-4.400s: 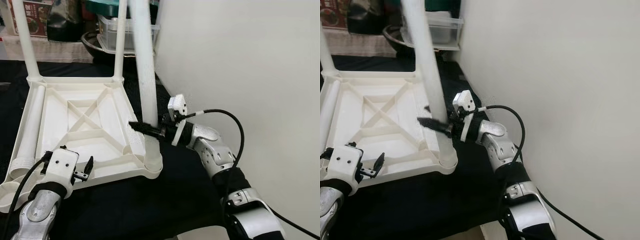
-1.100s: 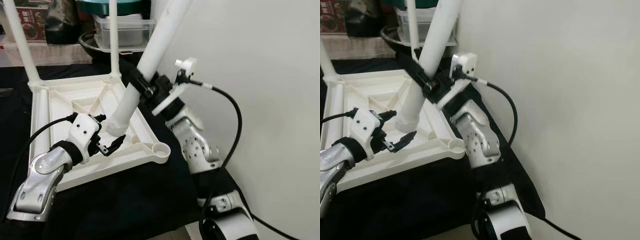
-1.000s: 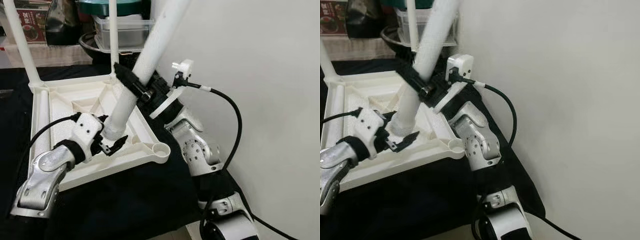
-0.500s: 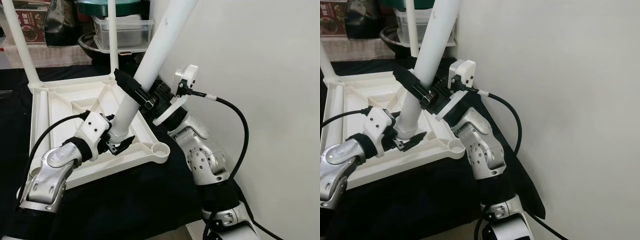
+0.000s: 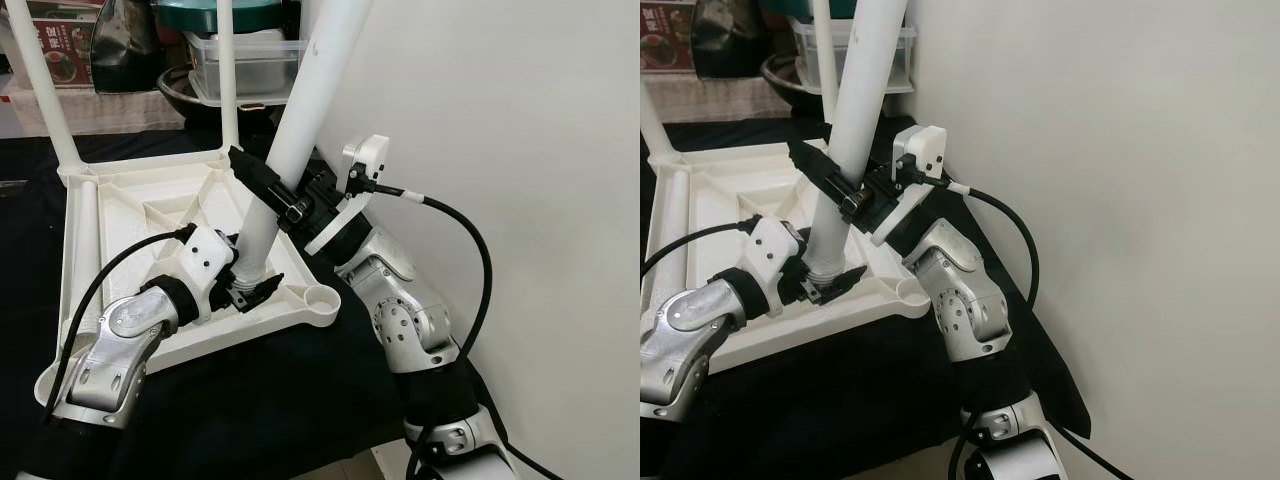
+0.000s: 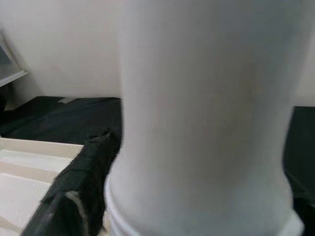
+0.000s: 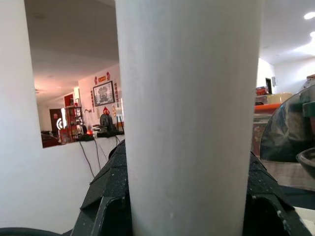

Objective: Building children table

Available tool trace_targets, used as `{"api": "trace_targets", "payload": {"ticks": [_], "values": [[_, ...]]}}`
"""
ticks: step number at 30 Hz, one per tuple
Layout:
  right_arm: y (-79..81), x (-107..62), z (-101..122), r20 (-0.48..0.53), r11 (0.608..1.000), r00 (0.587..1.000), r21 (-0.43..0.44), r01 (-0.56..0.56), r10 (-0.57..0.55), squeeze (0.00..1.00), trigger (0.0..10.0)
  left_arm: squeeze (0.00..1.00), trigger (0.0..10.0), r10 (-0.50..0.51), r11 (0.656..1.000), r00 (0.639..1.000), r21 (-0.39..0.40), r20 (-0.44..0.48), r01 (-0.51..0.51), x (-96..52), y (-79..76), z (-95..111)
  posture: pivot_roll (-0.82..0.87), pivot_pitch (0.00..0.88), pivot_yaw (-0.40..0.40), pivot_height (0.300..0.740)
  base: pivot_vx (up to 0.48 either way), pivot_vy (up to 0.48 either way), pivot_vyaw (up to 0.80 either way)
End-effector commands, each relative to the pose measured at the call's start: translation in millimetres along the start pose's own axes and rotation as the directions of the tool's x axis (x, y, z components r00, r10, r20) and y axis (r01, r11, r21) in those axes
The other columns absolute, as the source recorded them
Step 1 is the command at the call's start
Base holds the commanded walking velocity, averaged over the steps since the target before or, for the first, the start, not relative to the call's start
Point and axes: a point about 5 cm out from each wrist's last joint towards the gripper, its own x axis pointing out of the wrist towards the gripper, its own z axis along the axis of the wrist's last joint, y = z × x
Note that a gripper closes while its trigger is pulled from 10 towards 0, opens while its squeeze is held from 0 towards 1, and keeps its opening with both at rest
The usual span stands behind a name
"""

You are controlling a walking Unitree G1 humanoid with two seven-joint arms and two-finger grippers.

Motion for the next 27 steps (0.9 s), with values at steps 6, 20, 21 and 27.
{"api": "trace_targets", "payload": {"ticks": [6,20,21,27], "values": [[8.2,7.0,-9,-0.044,0.998,0.998,0.055,-0.035,0.037,0.00,0.0,0.00,0.0,-0.051,0.999,0.998,0.000,0.043,0.051,-0.9,-10.2,5,0.16,0.000,-0.088,0.740,0.000,0.000,0.00],[-1.3,0.5,-21,-0.144,0.993,0.989,0.103,0.059,-0.043,1.00,10.0,0.00,10.0,-0.001,0.998,1.000,0.066,0.006,0.000,-1.7,-3.9,3,0.16,0.000,-0.090,0.740,0.000,0.000,0.00],[-1.3,0.5,-21,-0.144,0.993,0.989,0.103,0.059,-0.043,1.00,10.0,0.00,10.0,-0.001,0.998,1.000,0.066,0.006,0.000,-1.7,-3.9,3,0.16,0.000,-0.090,0.740,0.000,0.000,0.00],[-3.4,-3.8,-27,-0.206,0.991,0.977,0.108,0.077,-0.053,0.00,10.0,0.00,10.0,-0.019,0.994,1.000,0.108,-0.019,0.021,-5.9,-4.6,1,0.16,0.000,-0.092,0.740,0.000,0.000,0.00]]}}
